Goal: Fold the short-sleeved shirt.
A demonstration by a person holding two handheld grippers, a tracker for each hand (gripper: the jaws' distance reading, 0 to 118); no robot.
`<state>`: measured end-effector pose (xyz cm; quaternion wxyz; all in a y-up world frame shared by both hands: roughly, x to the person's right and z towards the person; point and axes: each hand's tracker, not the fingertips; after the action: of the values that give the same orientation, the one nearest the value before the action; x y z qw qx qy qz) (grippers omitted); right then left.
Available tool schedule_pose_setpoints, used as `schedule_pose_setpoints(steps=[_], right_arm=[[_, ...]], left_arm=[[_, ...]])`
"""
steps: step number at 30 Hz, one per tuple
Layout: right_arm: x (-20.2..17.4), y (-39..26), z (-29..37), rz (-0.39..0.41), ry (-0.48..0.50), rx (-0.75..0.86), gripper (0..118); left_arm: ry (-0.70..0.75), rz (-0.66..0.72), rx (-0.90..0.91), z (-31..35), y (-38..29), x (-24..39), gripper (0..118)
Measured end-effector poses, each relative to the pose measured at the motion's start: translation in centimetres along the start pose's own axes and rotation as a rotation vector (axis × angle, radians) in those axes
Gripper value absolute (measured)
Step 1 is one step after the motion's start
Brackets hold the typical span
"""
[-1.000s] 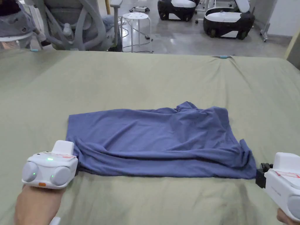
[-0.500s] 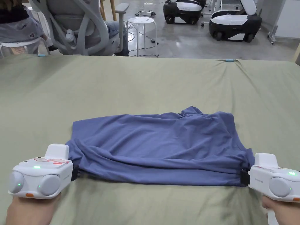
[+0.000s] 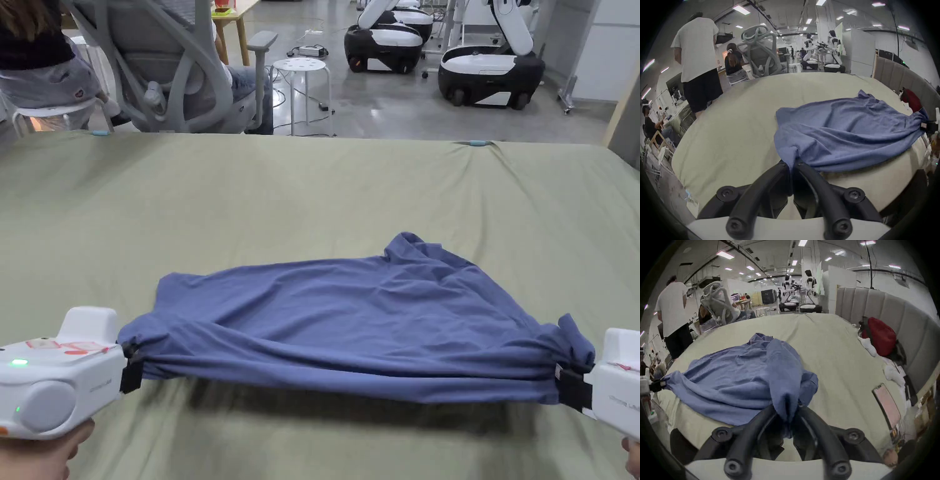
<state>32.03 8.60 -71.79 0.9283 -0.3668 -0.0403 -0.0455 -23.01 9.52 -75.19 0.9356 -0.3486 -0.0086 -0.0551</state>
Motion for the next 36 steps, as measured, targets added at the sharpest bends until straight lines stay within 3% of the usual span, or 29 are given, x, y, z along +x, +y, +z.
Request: schedule_pose_setpoints(steps=[8, 9, 10, 11, 12, 13, 17, 20, 21, 22, 24, 26, 27, 29, 36], right_arm=[[-0.7, -7.0, -0.9, 0.034, -0.034, -0.137, 12], [-0.7, -7.3, -0.9, 0.026, -0.050, -0.136, 32], [-0.8, -7.2, -0.8, 0.019, -0.063, -0.148, 57], [-0.9, -6.8, 0.0, 0.017, -0.064, -0.139, 79], [-1.1, -6.1, 0.8, 0.032, -0.067, -0.079, 93], [-1.8, -5.3, 1.7, 0.047, -0.068, -0.041, 95], [-6.8, -2.1, 4.3, 0.163, -0.062, 0.140, 97], [-10.3, -1.1, 3.8, 0.167, -0.002, 0.225, 93], [-11.5, -1.0, 3.3, 0.172, 0.006, 0.210, 82], [-12.5, -1.2, 2.9, 0.179, 0.017, 0.205, 78], [-14.3, -1.6, 1.5, 0.233, 0.037, 0.166, 66], [-15.4, -2.0, 0.5, 0.248, 0.020, 0.148, 12], [-15.6, -2.1, 0.3, 0.245, 0.026, 0.150, 1], [-15.6, -2.1, -0.1, 0.231, 0.068, 0.128, 0], [-15.6, -0.8, -1.6, 0.218, 0.082, 0.146, 0]], left_arm=[[-0.042, 0.072, -0.101, 0.5, -7.8, -0.1, 2], [-0.022, 0.082, -0.072, 0.6, -8.2, -0.1, 14], [0.004, 0.102, -0.029, 1.0, -8.4, 0.0, 38], [0.030, 0.106, 0.001, 1.6, -8.3, 0.0, 71], [0.050, 0.095, 0.028, 2.2, -8.0, 0.2, 98], [0.060, 0.079, 0.059, 2.8, -7.6, 0.6, 100], [0.065, -0.015, 0.136, 3.6, -4.5, 4.4, 92], [0.038, -0.013, 0.206, 3.6, -2.6, 7.4, 64], [0.029, -0.007, 0.236, 3.6, -2.2, 8.4, 45], [0.024, -0.012, 0.243, 2.6, -2.5, 8.7, 35], [-0.005, -0.039, 0.240, 2.3, -2.3, 10.3, 27], [-0.008, -0.056, 0.223, 2.1, -2.5, 11.5, 4], [-0.015, -0.060, 0.214, 1.8, -2.6, 11.5, 0], [-0.034, -0.049, 0.190, 1.1, -2.6, 10.8, 0], [-0.001, 0.038, 0.112, -3.2, -1.0, 5.4, 0]])
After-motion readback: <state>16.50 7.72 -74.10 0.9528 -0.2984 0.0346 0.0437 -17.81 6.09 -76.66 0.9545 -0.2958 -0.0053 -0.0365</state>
